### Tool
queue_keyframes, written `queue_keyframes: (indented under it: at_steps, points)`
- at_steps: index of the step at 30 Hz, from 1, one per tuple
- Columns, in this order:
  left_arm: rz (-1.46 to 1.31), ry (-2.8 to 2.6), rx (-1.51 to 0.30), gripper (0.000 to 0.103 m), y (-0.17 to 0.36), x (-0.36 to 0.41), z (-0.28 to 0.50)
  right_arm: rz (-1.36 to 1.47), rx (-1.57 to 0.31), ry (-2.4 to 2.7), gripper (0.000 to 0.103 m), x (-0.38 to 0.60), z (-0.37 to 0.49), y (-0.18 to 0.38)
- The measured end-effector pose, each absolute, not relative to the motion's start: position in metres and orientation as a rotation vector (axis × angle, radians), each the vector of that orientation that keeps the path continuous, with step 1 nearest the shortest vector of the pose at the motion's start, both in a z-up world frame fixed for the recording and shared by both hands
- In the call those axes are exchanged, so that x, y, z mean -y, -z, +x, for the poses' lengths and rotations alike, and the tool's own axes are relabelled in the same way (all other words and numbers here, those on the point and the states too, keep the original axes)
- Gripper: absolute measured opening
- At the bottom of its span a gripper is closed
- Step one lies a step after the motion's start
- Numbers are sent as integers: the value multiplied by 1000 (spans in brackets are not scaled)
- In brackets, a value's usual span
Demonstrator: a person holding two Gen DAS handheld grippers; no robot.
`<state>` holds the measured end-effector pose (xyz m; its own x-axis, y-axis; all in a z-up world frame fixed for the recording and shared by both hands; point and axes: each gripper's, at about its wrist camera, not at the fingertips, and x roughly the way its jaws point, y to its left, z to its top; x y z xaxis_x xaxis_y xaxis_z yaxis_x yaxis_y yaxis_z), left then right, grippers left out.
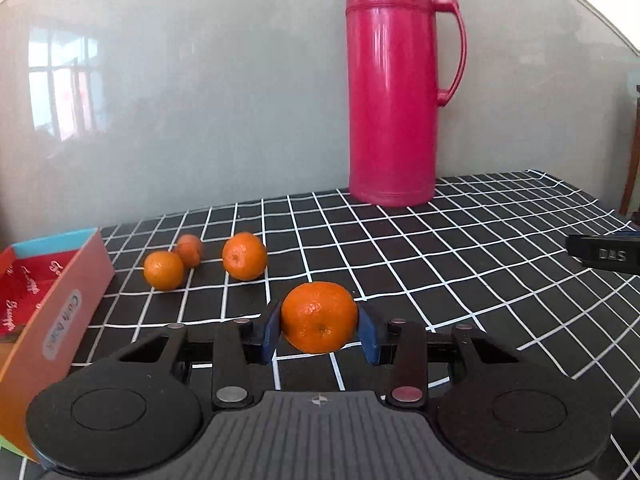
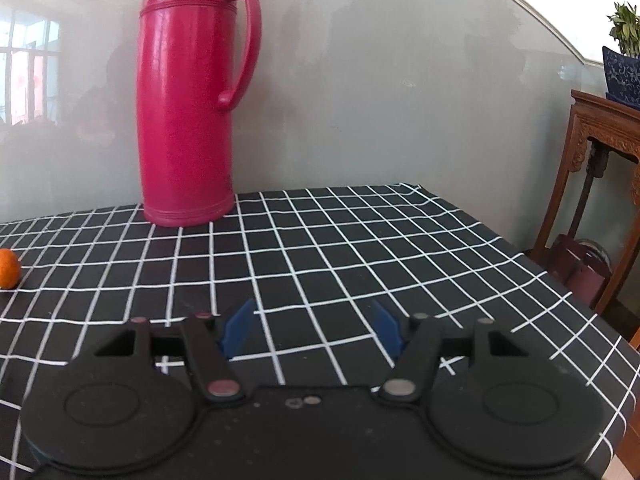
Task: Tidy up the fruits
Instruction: 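Carry the tangerine over the box and open the left gripper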
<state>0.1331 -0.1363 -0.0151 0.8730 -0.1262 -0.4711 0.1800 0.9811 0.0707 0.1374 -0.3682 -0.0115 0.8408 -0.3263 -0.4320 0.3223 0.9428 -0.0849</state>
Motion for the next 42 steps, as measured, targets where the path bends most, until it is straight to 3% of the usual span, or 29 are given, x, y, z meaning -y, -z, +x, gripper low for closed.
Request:
queue_keyframes:
  at_steps: [20, 42]
  points:
    - [59, 26, -414, 41, -19, 37, 103, -39, -428, 200, 65, 278, 143, -6]
    - [-9, -209, -430, 41, -8, -85, 96, -104, -417, 31, 65, 187, 151, -8]
